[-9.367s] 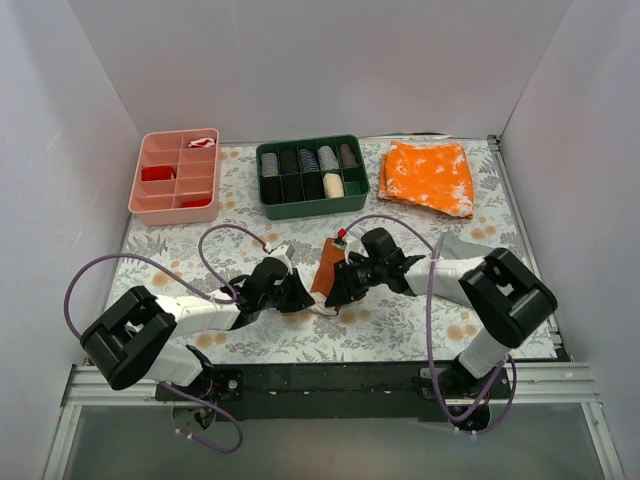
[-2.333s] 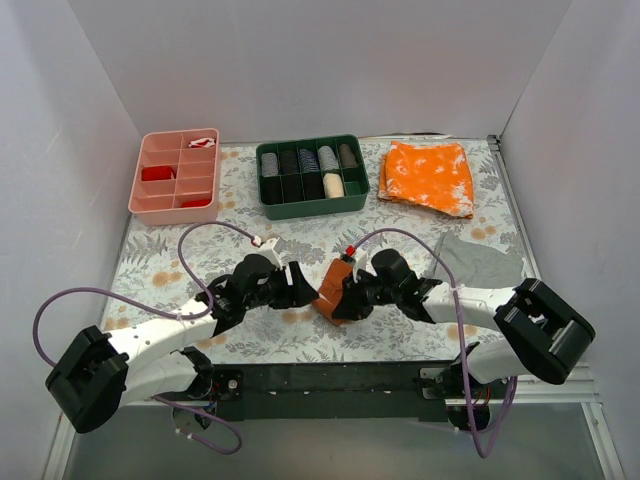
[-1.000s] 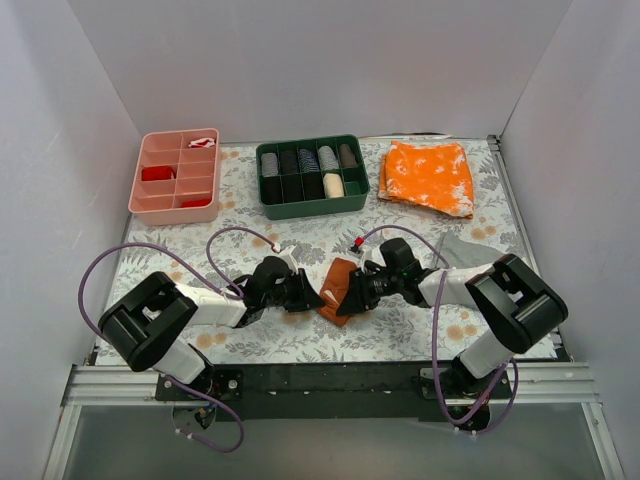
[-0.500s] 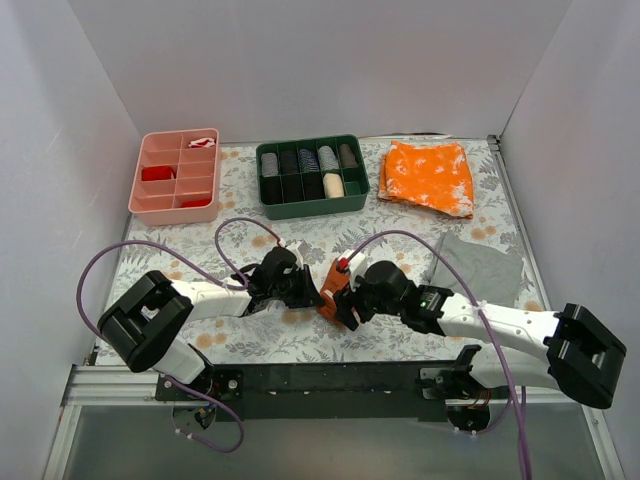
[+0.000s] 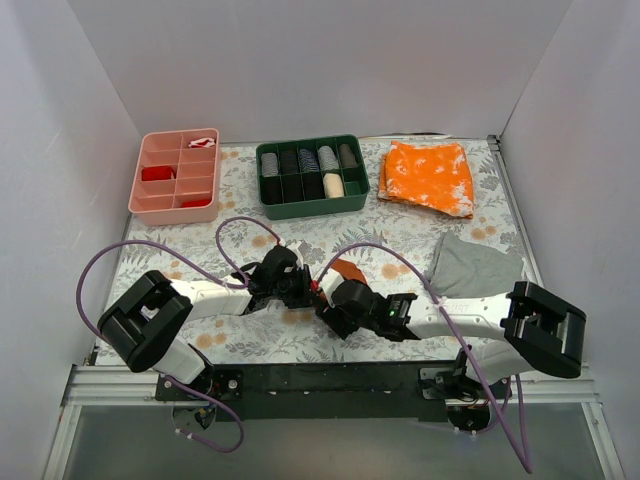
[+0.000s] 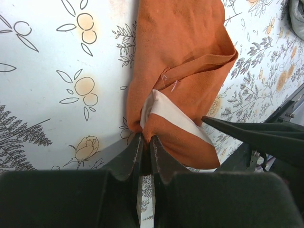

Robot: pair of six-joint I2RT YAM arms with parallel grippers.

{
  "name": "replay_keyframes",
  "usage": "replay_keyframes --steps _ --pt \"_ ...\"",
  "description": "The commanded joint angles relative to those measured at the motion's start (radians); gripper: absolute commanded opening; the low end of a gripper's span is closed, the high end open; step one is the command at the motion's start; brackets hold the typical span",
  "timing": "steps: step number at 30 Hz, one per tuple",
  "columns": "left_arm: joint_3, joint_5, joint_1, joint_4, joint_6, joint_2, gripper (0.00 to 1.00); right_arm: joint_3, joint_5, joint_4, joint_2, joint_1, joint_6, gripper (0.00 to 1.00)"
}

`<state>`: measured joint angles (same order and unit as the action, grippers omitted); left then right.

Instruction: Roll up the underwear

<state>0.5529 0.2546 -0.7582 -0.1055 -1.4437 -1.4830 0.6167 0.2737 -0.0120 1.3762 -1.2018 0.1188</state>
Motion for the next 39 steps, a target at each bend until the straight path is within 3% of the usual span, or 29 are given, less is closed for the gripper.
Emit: replay_keyframes --steps 1,3,4,6,7,10,12,13,15,16,19,24,30,39 --pt "0.016 0.000 0.002 0.053 0.019 0.021 0.00 0.043 0.047 -0.049 0.020 -0.007 -0.008 0.60" --pt "0.018 0.002 0.002 0.053 0.020 0.021 0.00 0.040 0.044 -0.049 0.026 -0.007 -0.002 0.53" --pt "0.019 0.003 0.000 0.053 0.023 0.021 0.00 0.031 0.044 -0.052 0.023 -0.005 0.007 0.42" --pt "0.019 0.003 0.002 0.055 0.026 0.021 0.00 0.014 0.032 -0.066 0.006 -0.005 0.015 0.30" --pt "0.019 0.000 0.002 0.055 0.028 0.023 0.00 0.005 0.032 -0.080 0.001 -0.005 0.021 0.17" --pt "0.018 -0.005 0.002 0.056 0.028 0.032 0.00 -0.006 0.015 -0.071 -0.003 0.004 0.051 0.01" --pt "0.016 -0.026 0.000 0.062 0.023 0.059 0.02 -0.031 -0.043 -0.086 -0.017 0.028 0.085 0.01" --pt "0.013 -0.037 0.000 0.067 0.025 0.072 0.08 -0.041 -0.071 -0.112 -0.025 0.042 0.100 0.01" --pt "0.007 -0.078 0.002 0.082 0.020 0.124 0.25 -0.087 -0.172 -0.150 -0.057 0.095 0.148 0.01" --pt "0.005 -0.093 0.002 0.089 0.017 0.142 0.39 -0.107 -0.207 -0.172 -0.068 0.117 0.166 0.01" --pt "-0.005 -0.144 0.002 0.099 0.009 0.225 0.60 -0.167 -0.362 -0.264 -0.107 0.203 0.231 0.01" --pt "-0.028 -0.186 0.003 0.125 -0.001 0.348 0.70 -0.202 -0.583 -0.387 -0.102 0.320 0.311 0.01" --pt "-0.088 -0.127 0.002 0.060 0.020 0.392 0.74 -0.261 -0.824 -0.557 -0.049 0.465 0.439 0.01" --pt "-0.176 -0.078 0.002 -0.089 0.006 0.320 0.76 -0.327 -0.956 -0.723 0.053 0.562 0.561 0.01"
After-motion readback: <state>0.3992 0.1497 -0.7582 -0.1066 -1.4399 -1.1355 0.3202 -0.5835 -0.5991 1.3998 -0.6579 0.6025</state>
